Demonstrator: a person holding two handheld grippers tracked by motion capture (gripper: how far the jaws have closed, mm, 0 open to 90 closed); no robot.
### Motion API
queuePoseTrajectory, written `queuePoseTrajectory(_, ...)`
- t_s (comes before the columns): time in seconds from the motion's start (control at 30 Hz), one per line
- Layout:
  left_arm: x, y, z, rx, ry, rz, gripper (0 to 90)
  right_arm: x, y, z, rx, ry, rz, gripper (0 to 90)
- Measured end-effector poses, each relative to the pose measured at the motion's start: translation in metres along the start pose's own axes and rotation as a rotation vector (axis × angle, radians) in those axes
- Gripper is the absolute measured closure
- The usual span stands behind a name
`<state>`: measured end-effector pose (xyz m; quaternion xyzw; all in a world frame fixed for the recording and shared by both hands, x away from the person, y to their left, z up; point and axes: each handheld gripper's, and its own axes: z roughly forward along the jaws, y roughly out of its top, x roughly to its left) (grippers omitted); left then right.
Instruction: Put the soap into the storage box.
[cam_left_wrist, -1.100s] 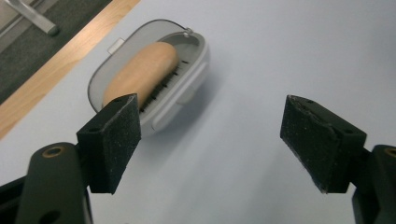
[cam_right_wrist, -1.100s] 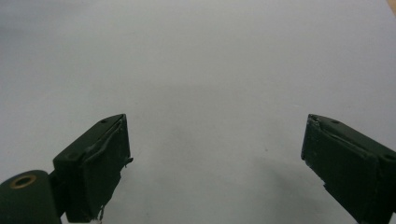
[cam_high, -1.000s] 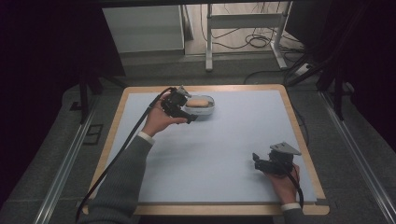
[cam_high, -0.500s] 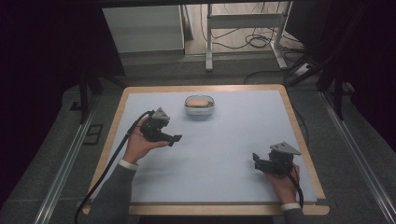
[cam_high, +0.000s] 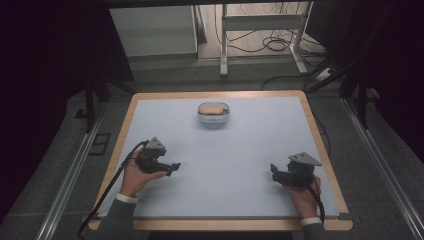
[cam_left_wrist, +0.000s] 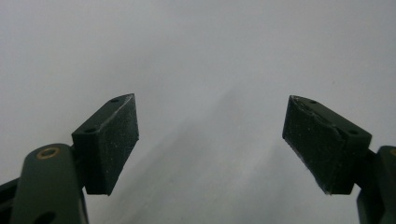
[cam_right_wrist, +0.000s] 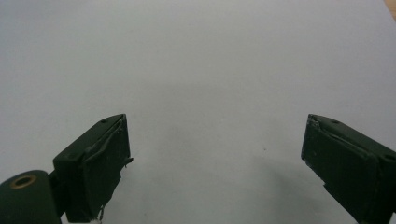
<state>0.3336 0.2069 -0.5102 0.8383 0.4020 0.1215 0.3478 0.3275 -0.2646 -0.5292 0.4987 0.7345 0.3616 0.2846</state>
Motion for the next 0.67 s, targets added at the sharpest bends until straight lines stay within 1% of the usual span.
queuePoseTrajectory(0.1,0.0005,-0.0041,0.002,0.01,-0.002,-0.006,19.2,0.0001,0.0,0.0001,0.001,-0.001,-0.001,7.8)
queuePoseTrajectory(0.13,0.0008,-0.0053,0.0023,0.016,0.007,-0.004,19.2,0.0002,0.0,0.0003,0.001,0.001,-0.002,7.8)
queuePoseTrajectory(0.27,0.0005,-0.0056,0.0008,0.002,0.002,-0.01,19.3,0.0001,0.0001,0.0002,0.001,0.004,-0.002,7.8)
queuePoseTrajectory(0.47,0.0002,-0.0085,0.0041,0.016,0.001,-0.013,19.3,-0.0001,0.0001,0.0001,0.002,0.007,-0.003,7.8)
queuePoseTrajectory(0.67,0.0006,-0.0079,0.0032,0.005,-0.002,-0.023,19.3,-0.0022,0.0004,0.0007,0.007,0.018,0.019,7.8)
